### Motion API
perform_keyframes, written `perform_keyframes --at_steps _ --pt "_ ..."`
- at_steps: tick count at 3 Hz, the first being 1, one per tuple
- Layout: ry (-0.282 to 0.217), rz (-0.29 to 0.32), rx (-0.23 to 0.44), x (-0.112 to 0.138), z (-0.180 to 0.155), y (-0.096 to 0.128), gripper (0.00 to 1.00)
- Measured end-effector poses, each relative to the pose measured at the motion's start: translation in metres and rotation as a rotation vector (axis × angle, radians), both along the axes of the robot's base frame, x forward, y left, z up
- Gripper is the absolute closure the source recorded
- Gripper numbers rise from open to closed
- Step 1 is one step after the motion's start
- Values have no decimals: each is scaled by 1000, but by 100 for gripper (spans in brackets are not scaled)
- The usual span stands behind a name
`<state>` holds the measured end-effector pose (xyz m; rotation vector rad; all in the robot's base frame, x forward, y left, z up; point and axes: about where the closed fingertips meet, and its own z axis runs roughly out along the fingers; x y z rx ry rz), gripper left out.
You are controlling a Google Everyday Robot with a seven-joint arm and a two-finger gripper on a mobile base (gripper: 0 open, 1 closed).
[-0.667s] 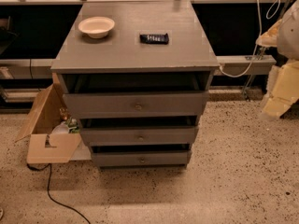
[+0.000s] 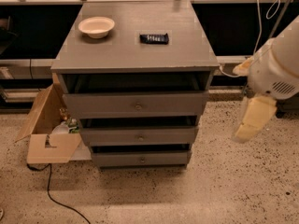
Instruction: Open bottom drawer
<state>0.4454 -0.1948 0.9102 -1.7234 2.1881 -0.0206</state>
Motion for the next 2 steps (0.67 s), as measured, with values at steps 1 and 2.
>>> perform_keyframes --at_steps 1,2 --pt "26 29 83 7 -63 18 0" --pt "28 77 191 18 -125 56 0"
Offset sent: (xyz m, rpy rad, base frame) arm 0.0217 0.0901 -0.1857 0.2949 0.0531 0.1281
